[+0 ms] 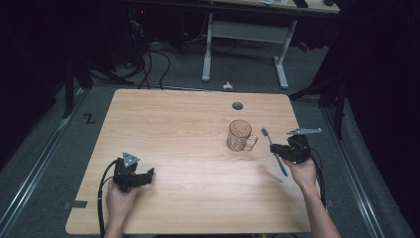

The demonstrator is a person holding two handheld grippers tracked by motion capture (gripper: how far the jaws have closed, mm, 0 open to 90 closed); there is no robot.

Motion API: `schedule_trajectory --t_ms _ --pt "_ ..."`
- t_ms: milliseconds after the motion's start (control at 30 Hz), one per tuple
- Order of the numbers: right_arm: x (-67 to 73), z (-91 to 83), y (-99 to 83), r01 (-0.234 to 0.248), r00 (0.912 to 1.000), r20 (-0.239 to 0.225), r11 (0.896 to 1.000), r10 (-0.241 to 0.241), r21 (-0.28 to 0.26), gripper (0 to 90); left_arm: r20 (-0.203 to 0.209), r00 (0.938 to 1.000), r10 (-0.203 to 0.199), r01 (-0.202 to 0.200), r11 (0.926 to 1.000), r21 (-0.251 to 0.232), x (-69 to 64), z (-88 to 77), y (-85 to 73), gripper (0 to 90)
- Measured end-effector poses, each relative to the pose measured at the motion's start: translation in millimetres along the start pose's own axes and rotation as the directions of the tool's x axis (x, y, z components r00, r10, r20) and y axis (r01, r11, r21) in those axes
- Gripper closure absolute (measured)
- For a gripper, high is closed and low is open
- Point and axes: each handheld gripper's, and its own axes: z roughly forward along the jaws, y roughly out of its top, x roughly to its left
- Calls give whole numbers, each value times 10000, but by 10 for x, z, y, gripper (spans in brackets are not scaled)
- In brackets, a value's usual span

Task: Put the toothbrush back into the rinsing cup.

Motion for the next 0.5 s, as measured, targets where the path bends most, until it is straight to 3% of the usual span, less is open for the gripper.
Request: schedule_trajectory --t_ms 500 --pt "57 -60 59 194 9998 -73 9990 -197 -399 792 -1 10000 4 -4 10000 2 0 0 0 186"
